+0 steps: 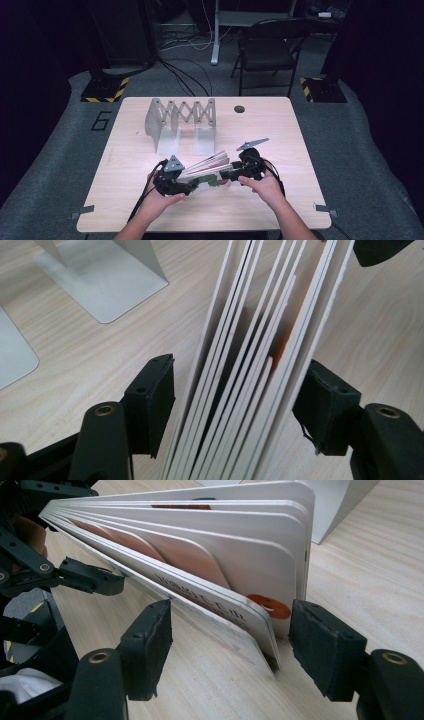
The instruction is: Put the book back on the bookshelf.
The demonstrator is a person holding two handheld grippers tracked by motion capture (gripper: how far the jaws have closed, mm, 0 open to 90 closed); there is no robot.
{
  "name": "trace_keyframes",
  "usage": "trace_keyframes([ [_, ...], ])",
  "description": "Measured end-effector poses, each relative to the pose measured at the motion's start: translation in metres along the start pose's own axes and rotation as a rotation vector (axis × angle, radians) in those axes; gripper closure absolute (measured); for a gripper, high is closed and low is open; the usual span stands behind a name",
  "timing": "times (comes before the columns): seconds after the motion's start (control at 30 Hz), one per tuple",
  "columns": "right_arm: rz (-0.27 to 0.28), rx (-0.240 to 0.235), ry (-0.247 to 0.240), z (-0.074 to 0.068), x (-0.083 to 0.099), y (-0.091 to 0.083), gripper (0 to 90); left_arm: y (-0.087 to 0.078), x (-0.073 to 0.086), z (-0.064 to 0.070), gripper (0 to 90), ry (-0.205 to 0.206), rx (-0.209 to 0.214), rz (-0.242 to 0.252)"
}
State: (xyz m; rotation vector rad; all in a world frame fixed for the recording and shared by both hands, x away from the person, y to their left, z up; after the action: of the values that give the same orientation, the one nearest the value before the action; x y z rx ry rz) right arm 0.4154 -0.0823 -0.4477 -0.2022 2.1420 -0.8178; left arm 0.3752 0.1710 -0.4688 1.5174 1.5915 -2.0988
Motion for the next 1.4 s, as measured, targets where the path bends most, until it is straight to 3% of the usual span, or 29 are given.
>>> trace_keyframes([
  [0.17,0.0,0.003,-0.007,0.002,0.001,0.0,34.0,0.003,-0.003,0.003,35.6,0.018,-0.008,-0.002],
  [0.43,0.002,0.005,-0.004,0.002,0.0,0.001,34.5,0.003,-0.004,0.002,35.3,-0.005,0.01,0.014],
  [0.67,0.002,0.006,-0.003,0.002,0.0,0.001,34.5,0.003,-0.005,0.003,35.1,0.006,0.01,0.021],
  [0.97,-0.003,0.022,0.004,0.006,0.002,0.001,33.5,-0.003,-0.004,0.005,42.1,0.013,-0.007,0.043],
  [1.2,-0.012,0.038,0.007,0.008,0.003,0.002,33.5,-0.008,-0.004,0.01,51.1,0.047,0.013,0.038],
  [1.4,-0.019,0.036,0.002,0.008,0.003,0.004,34.1,-0.01,-0.004,0.018,55.4,0.072,-0.01,0.034],
])
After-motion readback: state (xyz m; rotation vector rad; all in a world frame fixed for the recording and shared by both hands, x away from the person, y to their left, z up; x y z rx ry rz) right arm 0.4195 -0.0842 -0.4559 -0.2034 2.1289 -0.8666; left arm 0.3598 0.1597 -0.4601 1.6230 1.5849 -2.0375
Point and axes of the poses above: each handheld gripper's, and its own axes: y roughly forward along the jaws, x roughly out of its underside, z roughly to its right, the point moved 2 cm from there along y, roughly forward along the jaws, and after that the axes turned 11 degrees about -x, right-handed, at the moved point
